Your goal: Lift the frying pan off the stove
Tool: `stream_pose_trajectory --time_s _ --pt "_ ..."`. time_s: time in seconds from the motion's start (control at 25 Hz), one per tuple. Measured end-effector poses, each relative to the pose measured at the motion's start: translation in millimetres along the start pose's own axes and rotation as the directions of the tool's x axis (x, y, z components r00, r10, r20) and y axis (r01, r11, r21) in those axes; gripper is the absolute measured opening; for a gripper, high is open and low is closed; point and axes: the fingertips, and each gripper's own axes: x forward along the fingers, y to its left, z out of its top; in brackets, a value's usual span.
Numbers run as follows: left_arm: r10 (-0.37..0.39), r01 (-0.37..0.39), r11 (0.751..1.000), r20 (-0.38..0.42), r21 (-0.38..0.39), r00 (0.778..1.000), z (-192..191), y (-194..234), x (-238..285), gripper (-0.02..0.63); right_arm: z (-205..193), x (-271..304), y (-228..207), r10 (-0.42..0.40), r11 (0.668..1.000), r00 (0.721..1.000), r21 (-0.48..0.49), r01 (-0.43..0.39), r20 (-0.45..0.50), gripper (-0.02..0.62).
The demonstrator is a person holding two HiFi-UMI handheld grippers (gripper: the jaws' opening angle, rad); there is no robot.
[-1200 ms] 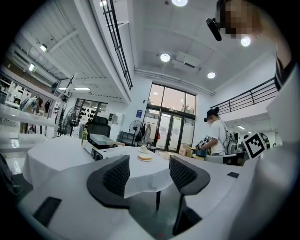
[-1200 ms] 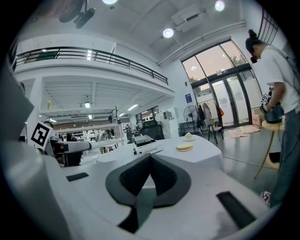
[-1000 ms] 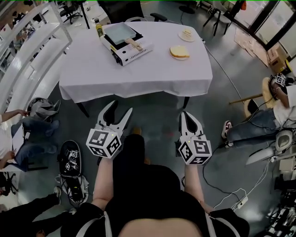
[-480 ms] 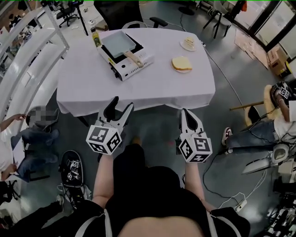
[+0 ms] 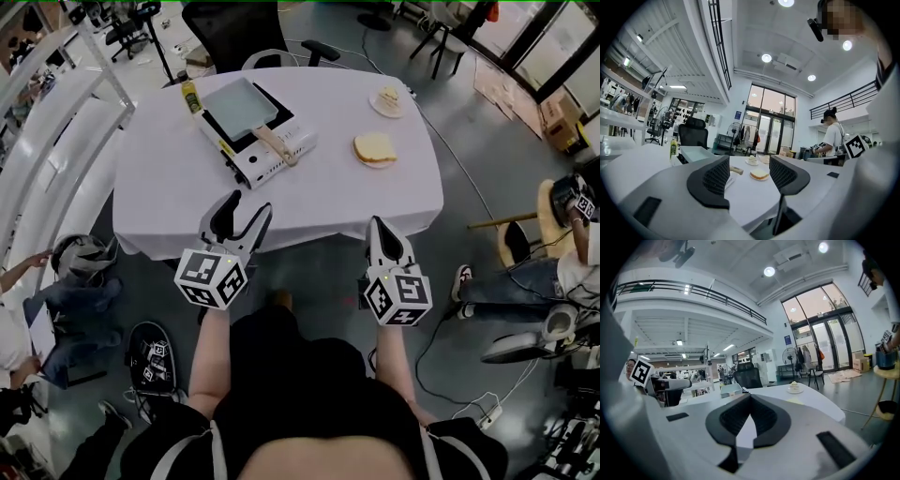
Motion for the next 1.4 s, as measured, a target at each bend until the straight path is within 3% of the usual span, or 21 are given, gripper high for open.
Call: stream_pose_trajectory --time_s 0.68,1.12,1.4 --pt "-0.029 0.029 1.000 0.001 0.000 1.000 13 77 33 0.272 4 74 31 -0.027 1.000 1.000 0.000 0.027 0.007 0.006" --pt "-0.029 0.026 0.998 -0.054 -0.056 0.998 -18 78 14 0.272 -23 63 38 -0.047 0.999 0.997 0.003 0.047 -0.062 0.006" --pt "-0.032 0.028 0.996 -0.050 -0.081 0.998 -23 79 29 0.272 -26 72 28 -0.045 0.999 0.996 -0.003 0.044 -0.073 0.006"
